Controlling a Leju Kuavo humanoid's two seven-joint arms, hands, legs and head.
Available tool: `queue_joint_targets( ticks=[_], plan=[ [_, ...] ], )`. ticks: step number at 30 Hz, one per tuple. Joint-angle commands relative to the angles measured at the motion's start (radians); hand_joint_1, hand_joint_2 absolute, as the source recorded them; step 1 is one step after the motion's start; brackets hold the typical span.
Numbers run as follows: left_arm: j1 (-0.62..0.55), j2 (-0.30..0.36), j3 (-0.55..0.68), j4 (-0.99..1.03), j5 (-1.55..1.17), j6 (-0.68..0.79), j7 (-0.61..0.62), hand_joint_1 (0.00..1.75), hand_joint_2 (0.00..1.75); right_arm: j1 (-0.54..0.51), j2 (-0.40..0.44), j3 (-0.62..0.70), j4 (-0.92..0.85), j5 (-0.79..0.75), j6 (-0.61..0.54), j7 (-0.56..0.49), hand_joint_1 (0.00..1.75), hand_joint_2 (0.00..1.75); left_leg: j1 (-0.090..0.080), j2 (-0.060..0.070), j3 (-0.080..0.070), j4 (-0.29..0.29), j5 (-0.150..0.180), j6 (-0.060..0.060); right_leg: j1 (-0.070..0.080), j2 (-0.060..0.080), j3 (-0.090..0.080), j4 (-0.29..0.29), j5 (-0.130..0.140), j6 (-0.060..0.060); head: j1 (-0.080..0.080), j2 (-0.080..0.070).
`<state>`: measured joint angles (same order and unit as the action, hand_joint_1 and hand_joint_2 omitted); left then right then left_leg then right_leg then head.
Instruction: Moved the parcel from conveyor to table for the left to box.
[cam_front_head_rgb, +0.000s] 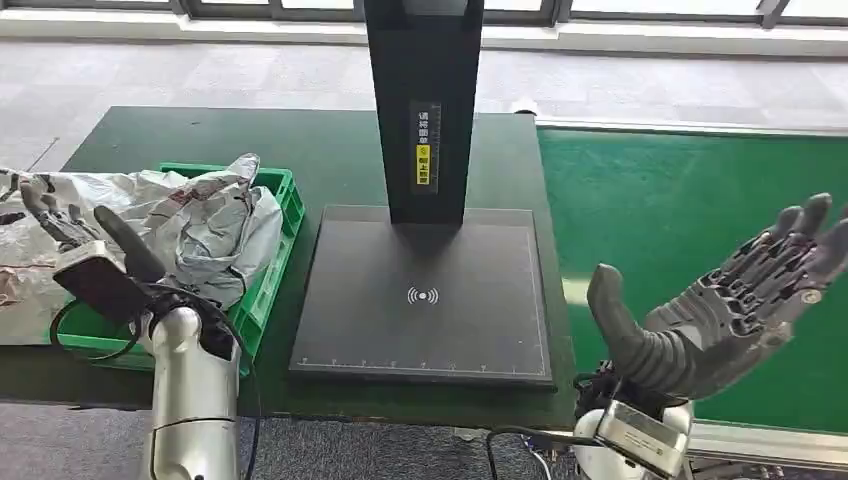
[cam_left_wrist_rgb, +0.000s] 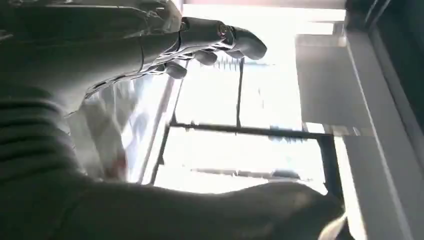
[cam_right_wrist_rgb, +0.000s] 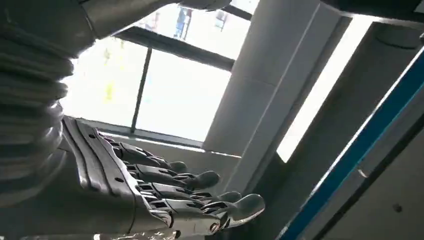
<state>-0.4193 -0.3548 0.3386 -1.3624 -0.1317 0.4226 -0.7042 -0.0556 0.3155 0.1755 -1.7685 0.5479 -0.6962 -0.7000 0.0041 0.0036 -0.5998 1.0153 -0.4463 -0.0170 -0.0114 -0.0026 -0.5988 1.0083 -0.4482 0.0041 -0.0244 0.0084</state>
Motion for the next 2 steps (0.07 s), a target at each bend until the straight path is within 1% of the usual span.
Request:
queue_joint_targets(
  ticks=[1, 2],
  plan=[
    [0.126, 0.042, -0.218, -0.153, 0.142, -0.263, 0.006, 0.0, 1.75, 0.02, -0.088, 0.101, 0.159, -0.138, 0.046, 0.002, 0.0, 1.75, 0.001, 0.0, 0.002, -0.002, 0.0, 0.0, 0.001, 0.001, 0.003, -0.003, 0.0, 0.0, 0.0, 0.0],
    [0.126, 0.042, -0.218, -0.153, 0.142, -0.263, 0.006, 0.0, 1.75, 0.02, -0.088, 0.101, 0.159, -0.138, 0.046, 0.002, 0.0, 1.75, 0.001, 0.001, 0.004, -0.004, 0.0, 0.0, 0.001, 0.001, 0.005, -0.005, 0.001, 0.0, 0.0, 0.0]
  ],
)
